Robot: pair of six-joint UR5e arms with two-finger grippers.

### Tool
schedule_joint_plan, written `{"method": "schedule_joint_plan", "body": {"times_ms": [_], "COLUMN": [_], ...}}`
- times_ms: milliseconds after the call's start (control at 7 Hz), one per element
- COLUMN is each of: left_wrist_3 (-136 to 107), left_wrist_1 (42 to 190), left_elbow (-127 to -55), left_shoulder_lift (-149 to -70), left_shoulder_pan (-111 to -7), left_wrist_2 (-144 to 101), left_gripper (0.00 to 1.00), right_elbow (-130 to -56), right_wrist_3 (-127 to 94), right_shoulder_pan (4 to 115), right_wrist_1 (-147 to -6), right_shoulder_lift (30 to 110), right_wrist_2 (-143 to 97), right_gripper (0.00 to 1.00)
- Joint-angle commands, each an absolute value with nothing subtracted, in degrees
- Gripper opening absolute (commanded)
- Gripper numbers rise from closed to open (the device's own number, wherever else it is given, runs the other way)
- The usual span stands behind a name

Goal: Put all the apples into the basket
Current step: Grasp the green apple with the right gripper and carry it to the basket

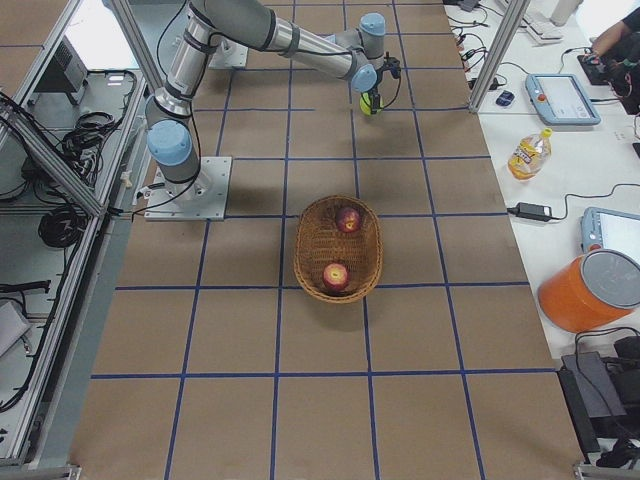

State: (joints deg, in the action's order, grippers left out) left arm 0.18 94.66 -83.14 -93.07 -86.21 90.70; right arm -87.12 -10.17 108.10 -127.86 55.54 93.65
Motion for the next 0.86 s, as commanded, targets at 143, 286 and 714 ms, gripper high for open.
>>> {"method": "schedule_joint_plan", "body": {"times_ms": [143,286,714], "left_wrist_3": [0.18,0.18,0.18], "left_wrist_1": [94.66,94.75,94.75], "left_elbow": [-83.14,-83.14,-83.14], "left_shoulder_lift": [-93.08,-93.08,-93.08], "left_shoulder_pan": [-86.22,-86.13,-86.22], "left_wrist_2": [90.70,89.75,89.38], "left_gripper": [1.00,1.00,1.00], "right_elbow": [-90.94,-93.66,-103.61], "right_wrist_3": [-5.92,3.86,33.21], "right_shoulder_pan": [92.44,84.46,60.55], "right_wrist_1": [-117.81,-117.60,-121.10], "right_shoulder_lift": [68.69,71.95,78.39], "right_wrist_2": [91.58,91.76,91.32], "right_gripper": [0.49,0.49,0.49]}}
